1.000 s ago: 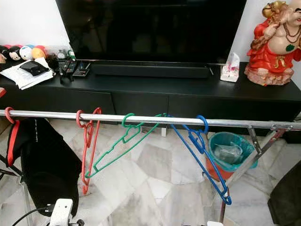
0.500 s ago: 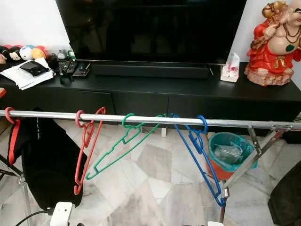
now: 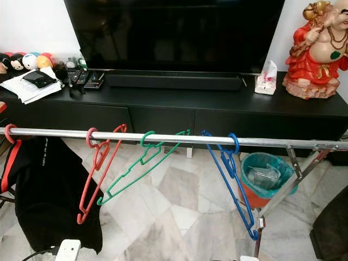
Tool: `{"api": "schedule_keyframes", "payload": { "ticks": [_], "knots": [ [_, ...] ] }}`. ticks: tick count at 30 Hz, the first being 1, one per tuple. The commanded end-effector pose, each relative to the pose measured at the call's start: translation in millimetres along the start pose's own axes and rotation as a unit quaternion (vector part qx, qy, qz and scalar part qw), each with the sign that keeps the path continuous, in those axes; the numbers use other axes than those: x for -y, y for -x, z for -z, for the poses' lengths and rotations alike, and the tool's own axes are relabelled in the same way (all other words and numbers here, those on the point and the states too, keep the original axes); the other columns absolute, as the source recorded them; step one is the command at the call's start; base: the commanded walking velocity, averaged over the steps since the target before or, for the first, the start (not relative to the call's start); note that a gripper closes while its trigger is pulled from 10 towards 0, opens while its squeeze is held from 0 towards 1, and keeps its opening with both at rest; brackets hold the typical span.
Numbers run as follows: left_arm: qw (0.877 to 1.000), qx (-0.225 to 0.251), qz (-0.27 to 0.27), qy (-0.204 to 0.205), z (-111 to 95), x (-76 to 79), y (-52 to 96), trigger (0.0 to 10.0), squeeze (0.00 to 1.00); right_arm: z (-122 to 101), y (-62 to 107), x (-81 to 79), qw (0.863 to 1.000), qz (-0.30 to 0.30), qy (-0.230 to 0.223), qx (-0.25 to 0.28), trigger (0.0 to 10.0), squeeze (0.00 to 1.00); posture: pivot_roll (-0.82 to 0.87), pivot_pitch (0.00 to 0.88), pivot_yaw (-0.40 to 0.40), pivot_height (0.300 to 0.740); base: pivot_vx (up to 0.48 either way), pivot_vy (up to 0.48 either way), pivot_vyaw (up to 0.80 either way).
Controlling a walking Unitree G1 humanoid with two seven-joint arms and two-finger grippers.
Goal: Hang hanger
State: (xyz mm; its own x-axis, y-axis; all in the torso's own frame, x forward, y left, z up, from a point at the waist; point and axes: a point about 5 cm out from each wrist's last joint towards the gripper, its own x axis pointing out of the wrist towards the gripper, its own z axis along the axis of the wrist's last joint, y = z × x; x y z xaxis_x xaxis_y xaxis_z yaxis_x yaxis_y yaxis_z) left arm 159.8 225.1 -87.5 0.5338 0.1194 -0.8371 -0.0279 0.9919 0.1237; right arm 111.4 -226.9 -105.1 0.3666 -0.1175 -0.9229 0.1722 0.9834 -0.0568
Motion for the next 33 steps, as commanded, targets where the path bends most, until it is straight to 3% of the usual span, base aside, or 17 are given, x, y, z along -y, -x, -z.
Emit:
{"api": "schedule_keyframes", "payload": {
  "ticks": [1, 33],
  "knots": [
    [1.0, -0.012, -0.002, -0.007, 6.7, -3.7, 1.4, 10.0, 0.0, 1.6, 0.1, -0.9, 1.0, 0.001, -0.005, 0.002, 10.0, 0.0, 0.04, 0.0, 0.027, 0.74, 0.0, 0.0, 0.0],
    [1.0, -0.016, -0.003, -0.005, 6.4, -0.6, 0.8, 10.0, 0.0, 0.4, 0.1, 0.2, 1.0, 0.002, -0.004, 0.004, 10.0, 0.0, 0.04, 0.0, 0.015, 0.74, -0.03, 0.0, 0.0]
  ]
}}
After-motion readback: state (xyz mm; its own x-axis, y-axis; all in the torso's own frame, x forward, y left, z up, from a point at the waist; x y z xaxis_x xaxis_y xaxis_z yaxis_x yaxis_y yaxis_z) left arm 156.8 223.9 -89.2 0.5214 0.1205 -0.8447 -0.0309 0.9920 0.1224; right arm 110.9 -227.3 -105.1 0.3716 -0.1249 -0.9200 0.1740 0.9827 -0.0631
